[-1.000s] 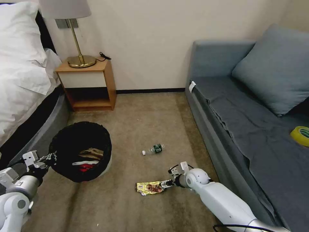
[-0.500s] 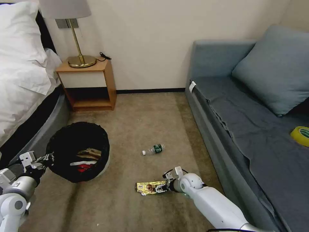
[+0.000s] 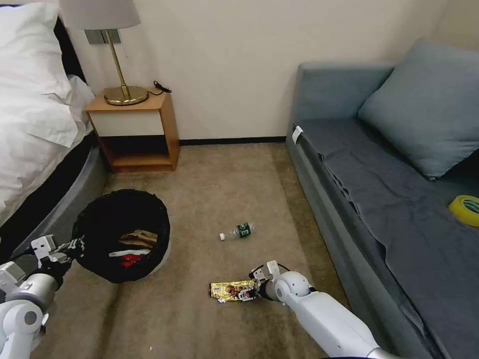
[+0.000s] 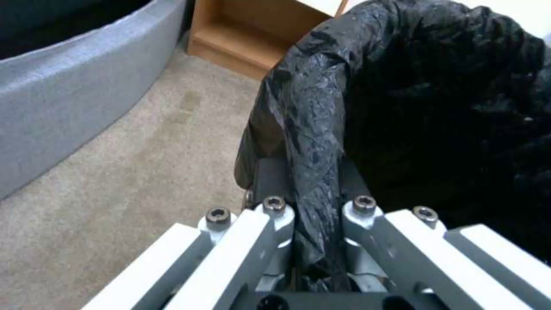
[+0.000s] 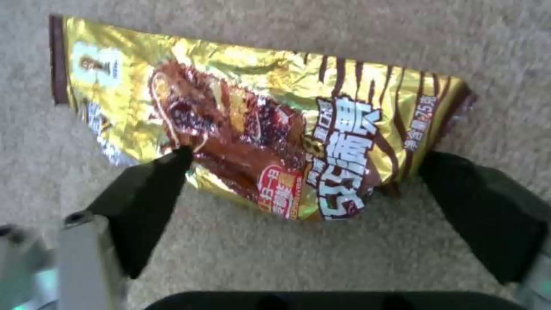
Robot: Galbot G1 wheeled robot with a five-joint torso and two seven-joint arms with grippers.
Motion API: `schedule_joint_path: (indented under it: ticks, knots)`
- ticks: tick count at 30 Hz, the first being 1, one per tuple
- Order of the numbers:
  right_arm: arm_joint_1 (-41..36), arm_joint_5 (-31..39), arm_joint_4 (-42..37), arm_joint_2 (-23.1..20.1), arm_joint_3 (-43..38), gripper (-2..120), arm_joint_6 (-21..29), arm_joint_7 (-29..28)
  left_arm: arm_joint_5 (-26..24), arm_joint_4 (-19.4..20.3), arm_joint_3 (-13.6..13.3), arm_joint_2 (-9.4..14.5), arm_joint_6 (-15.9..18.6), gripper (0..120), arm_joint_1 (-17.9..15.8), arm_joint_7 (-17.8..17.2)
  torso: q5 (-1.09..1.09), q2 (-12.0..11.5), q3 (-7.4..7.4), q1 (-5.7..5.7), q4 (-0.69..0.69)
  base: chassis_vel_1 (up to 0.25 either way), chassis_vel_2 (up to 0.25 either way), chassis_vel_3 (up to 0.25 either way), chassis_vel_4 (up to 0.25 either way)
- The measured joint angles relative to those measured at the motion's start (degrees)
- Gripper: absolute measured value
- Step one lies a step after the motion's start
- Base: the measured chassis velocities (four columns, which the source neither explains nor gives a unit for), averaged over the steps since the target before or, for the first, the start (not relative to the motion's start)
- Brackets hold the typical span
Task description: Pick up the trash bin, then pick up the garbage on the floor and place it into the trash bin.
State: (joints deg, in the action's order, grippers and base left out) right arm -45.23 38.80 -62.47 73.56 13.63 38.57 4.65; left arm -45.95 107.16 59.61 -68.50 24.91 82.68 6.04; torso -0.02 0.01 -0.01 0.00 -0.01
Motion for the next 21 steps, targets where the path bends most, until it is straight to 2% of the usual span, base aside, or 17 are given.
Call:
schedule_joint_path:
  ticks: [3,5,8,12,13,15,17,19,21]
  knots:
    - [0.0,-0.4,0.1,0.0,0.0,79,-0.1,0.0,0.1,0.0,0.1,0.0,-0.1,5,0.0,0.0,-0.03,0.0,-0.01,0.0,-0.03,0.0,0.0,0.0,0.0]
    - [0.0,-0.4,0.1,0.0,0.0,76,-0.1,0.0,0.1,0.0,0.1,-0.1,-0.1,5,0.1,0.0,-0.03,0.0,0.0,0.0,-0.03,0.0,0.0,0.0,0.0]
    - [0.0,-0.6,0.2,-0.1,0.0,62,-0.3,0.0,0.2,0.0,0.1,-0.2,-0.3,5,0.1,0.1,-0.03,0.0,0.0,0.0,-0.04,0.0,0.0,0.0,0.0]
    - [-0.1,-0.7,0.2,-0.1,0.0,51,-0.4,0.1,0.2,0.0,0.1,-0.3,-0.3,5,0.2,0.2,0.0,0.0,0.0,0.0,0.0,0.0,0.0,0.0,0.0]
    - [-0.1,-0.7,0.2,0.0,0.0,44,-0.4,0.1,0.3,0.0,0.1,-0.3,-0.4,5,0.2,0.2,0.01,0.0,0.0,0.0,0.0,0.0,0.0,0.0,0.0]
    - [-0.1,-0.7,0.3,0.0,0.1,42,-0.5,0.1,0.3,0.0,0.1,-0.3,-0.4,5,0.2,0.2,0.03,0.0,0.0,0.0,0.01,0.0,0.0,0.0,0.0]
    - [-0.1,-0.9,0.5,0.1,0.2,31,-0.5,0.2,0.3,0.1,0.1,-0.3,-0.4,5,0.2,0.2,0.03,0.0,0.0,0.0,0.03,0.0,0.0,0.0,0.0]
    - [-0.1,-0.9,0.5,0.1,0.2,29,-0.5,0.2,0.3,0.1,0.1,-0.3,-0.4,5,0.2,0.2,0.02,0.0,0.0,0.0,0.03,0.0,0.0,0.0,0.0]
    - [-0.1,-0.8,0.5,0.2,0.5,17,-0.5,0.4,0.3,0.1,0.1,-0.3,-0.4,5,0.2,0.3,0.08,0.0,0.01,0.0,0.02,0.0,0.0,0.0,0.0]
